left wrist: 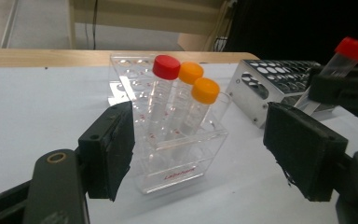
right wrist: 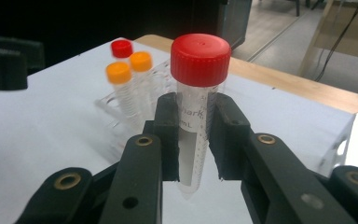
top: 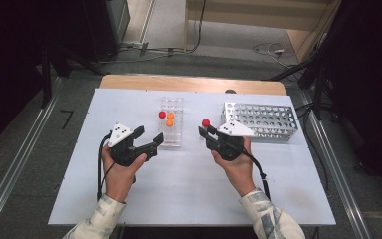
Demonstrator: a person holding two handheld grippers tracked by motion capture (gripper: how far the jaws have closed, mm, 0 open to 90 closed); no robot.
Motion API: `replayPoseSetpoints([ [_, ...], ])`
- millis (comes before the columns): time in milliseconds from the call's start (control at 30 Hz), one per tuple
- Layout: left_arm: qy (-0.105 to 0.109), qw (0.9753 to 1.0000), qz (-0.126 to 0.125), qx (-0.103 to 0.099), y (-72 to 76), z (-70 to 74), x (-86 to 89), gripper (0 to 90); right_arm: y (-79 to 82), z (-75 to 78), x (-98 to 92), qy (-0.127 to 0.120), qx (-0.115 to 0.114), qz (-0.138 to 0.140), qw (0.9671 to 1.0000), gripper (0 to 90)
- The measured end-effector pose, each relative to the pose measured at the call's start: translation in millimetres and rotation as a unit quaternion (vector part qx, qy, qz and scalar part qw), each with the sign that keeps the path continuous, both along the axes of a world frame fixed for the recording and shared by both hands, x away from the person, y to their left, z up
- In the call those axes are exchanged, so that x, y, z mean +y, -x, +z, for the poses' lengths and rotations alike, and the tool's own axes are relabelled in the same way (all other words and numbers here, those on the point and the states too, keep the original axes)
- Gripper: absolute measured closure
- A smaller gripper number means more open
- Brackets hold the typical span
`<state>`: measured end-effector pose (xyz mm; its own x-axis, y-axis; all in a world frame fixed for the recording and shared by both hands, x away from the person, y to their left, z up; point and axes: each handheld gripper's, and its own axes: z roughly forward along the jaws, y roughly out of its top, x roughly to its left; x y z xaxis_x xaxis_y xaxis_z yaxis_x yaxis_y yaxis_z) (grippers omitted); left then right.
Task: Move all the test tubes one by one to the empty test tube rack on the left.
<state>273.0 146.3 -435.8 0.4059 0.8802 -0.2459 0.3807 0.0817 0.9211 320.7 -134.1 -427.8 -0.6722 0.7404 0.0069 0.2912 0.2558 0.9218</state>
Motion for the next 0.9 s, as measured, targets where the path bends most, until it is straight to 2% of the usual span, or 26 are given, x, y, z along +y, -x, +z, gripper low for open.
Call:
replayPoseSetpoints([
  [100,0.004,0.9999,-0.012,-0.002,1.4,1.7,-4.0,25.4,4.8,-5.9,6.6,0.000,0.008,0.009,0.9999,71.3],
  [267,0.005,0.9995,-0.030,-0.006,4.5,4.4,-10.7,25.4,14.8,-12.9,19.4,0.005,0.009,0.030,0.9995,71.3],
  [500,0.007,0.9989,-0.046,-0.006,6.8,6.5,-17.6,28.6,25.2,-23.2,40.7,0.013,0.018,0.057,0.9981,71.3],
  [700,0.001,0.9970,-0.077,-0.009,10.0,7.9,-25.0,37.7,28.5,-27.5,57.8,0.019,0.023,0.075,0.9968,71.3],
  [900,-0.020,0.9957,-0.090,-0.012,10.8,5.8,-30.4,52.1,30.4,-28.2,69.7,0.020,0.022,0.088,0.9957,71.3],
])
